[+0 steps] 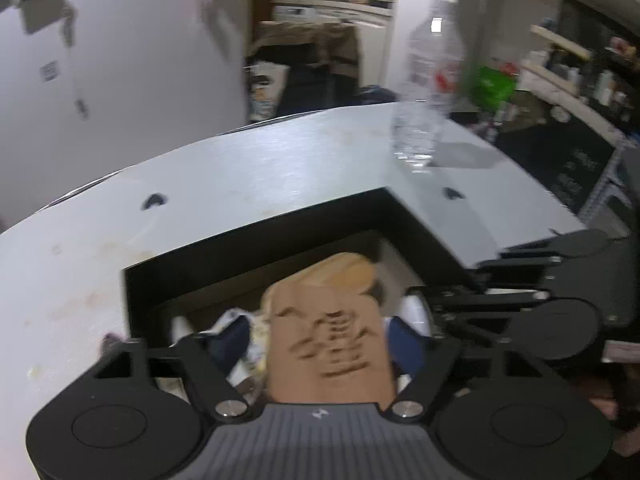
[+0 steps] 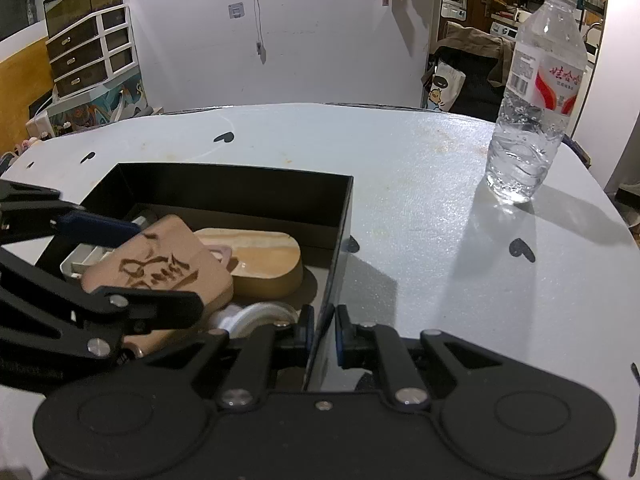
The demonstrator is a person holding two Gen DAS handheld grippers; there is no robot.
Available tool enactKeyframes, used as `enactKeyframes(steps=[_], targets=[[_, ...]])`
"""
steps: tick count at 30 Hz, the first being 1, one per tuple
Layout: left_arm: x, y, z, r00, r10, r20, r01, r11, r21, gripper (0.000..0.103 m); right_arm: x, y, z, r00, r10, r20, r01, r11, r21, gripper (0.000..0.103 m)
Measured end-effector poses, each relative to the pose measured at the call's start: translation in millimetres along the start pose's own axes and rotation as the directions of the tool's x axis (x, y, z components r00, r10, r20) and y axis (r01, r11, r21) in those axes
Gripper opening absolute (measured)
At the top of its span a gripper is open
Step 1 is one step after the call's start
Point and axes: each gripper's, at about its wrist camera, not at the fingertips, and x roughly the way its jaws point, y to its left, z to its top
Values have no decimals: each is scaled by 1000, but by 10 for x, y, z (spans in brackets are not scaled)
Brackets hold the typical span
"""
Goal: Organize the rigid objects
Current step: 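Carry the wooden stamp block over the box and lower it inside, then open the left tool to release the stamp block and lift away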
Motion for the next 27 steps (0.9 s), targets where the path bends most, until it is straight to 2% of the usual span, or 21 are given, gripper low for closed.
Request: enactKeyframes(steps=[3, 19, 22, 27], targets=[[-52, 42, -22, 1000, -6, 8, 6, 1000, -4, 92, -1, 10, -4, 1000, -2, 0, 2, 1000, -2, 11], [-365, -85, -72, 999, 11, 50, -12, 999, 32, 96, -1, 13, -5, 1000, -3, 0, 3, 1000, 0, 11], [-454, -86, -101, 998, 15, 55, -16, 1000, 10, 97, 0, 16, -7, 1000, -6, 0, 6, 1000, -1, 11], [-629, -112, -173, 998, 3, 68, -2, 1000, -21, 103, -3, 15, -5, 1000, -9, 1, 9, 1000, -2, 11]])
